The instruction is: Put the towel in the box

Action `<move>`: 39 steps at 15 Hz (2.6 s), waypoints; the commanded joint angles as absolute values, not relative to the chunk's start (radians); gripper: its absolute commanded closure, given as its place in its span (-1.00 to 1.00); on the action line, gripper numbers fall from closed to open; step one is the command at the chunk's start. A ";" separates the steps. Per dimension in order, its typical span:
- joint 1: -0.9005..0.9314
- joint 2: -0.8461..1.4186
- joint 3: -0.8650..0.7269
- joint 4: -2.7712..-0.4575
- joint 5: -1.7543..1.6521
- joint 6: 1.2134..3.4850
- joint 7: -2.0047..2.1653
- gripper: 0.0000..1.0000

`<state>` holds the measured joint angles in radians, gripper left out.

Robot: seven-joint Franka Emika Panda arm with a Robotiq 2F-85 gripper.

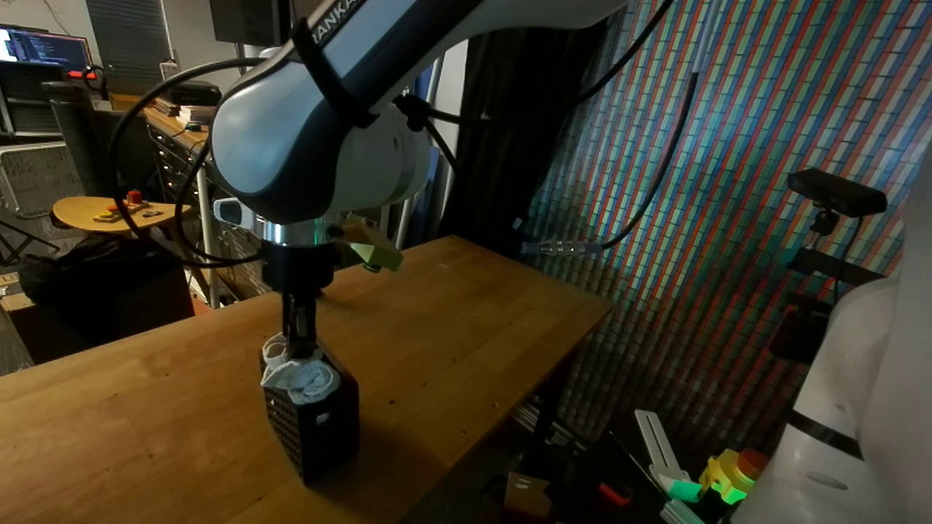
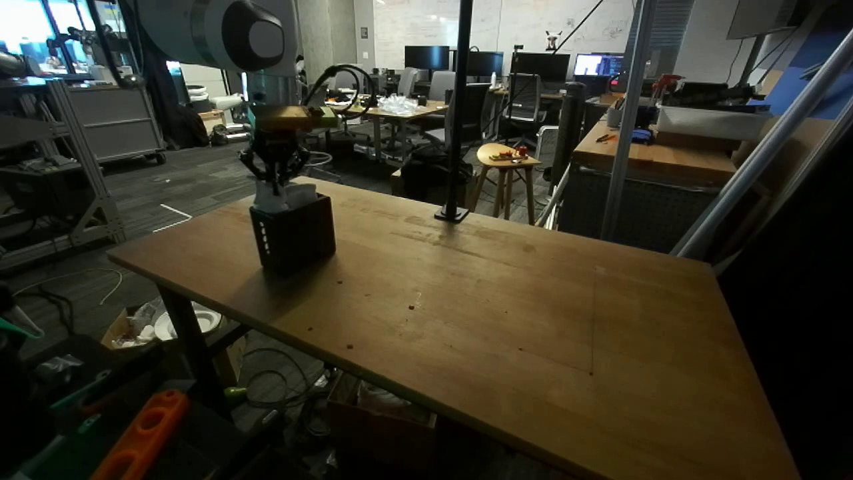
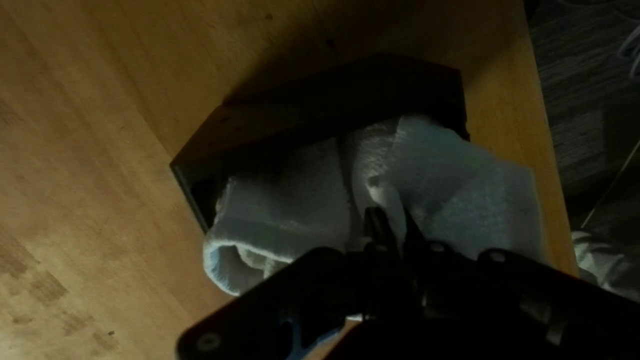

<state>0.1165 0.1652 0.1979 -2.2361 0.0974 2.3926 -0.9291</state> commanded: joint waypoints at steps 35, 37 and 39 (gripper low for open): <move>0.032 0.337 0.206 -2.128 0.161 2.277 -1.140 0.34; 0.035 0.316 0.199 -2.130 0.155 2.265 -1.111 0.31; 0.038 0.293 0.193 -2.138 0.147 2.268 -1.076 0.02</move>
